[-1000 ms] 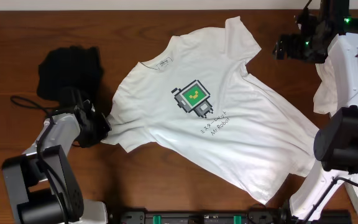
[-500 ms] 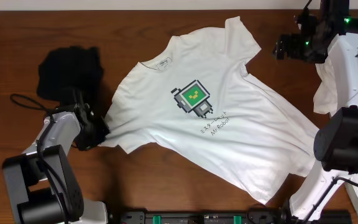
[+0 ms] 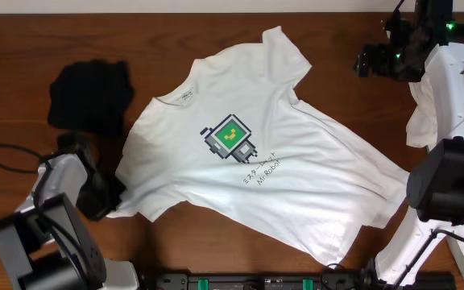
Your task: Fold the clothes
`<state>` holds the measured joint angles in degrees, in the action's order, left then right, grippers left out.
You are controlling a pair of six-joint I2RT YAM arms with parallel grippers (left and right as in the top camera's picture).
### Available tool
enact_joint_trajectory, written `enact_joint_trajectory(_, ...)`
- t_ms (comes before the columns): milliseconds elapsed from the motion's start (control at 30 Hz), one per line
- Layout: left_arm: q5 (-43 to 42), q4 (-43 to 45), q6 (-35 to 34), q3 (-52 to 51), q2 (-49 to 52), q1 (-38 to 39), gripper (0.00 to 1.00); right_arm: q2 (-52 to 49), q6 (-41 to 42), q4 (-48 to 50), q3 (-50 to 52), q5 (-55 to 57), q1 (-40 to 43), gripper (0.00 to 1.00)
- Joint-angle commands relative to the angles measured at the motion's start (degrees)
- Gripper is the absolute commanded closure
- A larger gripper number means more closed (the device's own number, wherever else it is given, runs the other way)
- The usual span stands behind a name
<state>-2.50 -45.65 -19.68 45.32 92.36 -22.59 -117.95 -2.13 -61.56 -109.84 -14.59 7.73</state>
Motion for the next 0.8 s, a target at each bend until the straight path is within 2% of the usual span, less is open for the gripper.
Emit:
enact_joint_trajectory(0,2.1,-1.42,-1.01,-0.7,-5.4,-0.22,0.94,-0.07,-0.11,0.02,0.09,-0.37,-0.24,0.01)
enact_joint_trajectory(67,0.55,-2.38,-1.01,-0.2,-9.81,-0.2,0.93,-0.07,-0.09,0.02,0.09,-0.37,-0.24,0.01)
enact_joint_trajectory(200,-5.16,-3.56,0.11,1.27,-19.52,-0.22,0.83,-0.07,-0.09,0.02,0.09,-0.37,-0.24,0.01)
enact_joint_trajectory(300,-13.75,-2.69,4.15,1.55,-26.95,-0.09,0.68,-0.07,-0.11,0.02,0.09,-0.37,-0.24,0.01)
enact_joint_trajectory(400,-19.91,-2.21,6.99,1.55,-32.79,0.31,0.59,-0.07,-0.11,0.02,0.09,-0.37,-0.24,0.01)
enact_joint_trajectory(600,-20.24,-1.73,6.97,1.53,-37.51,2.93,0.38,-0.07,-0.11,0.02,0.09,-0.37,-0.24,0.01)
enact_joint_trajectory(733,-20.24,-1.7,6.97,1.53,-36.74,3.78,0.29,-0.07,-0.11,0.02,0.09,-0.37,-0.24,0.01)
enact_joint_trajectory(767,-20.22,-1.97,6.97,1.51,-36.52,3.76,0.1,-0.07,-0.09,0.02,0.09,-0.37,-0.24,0.01)
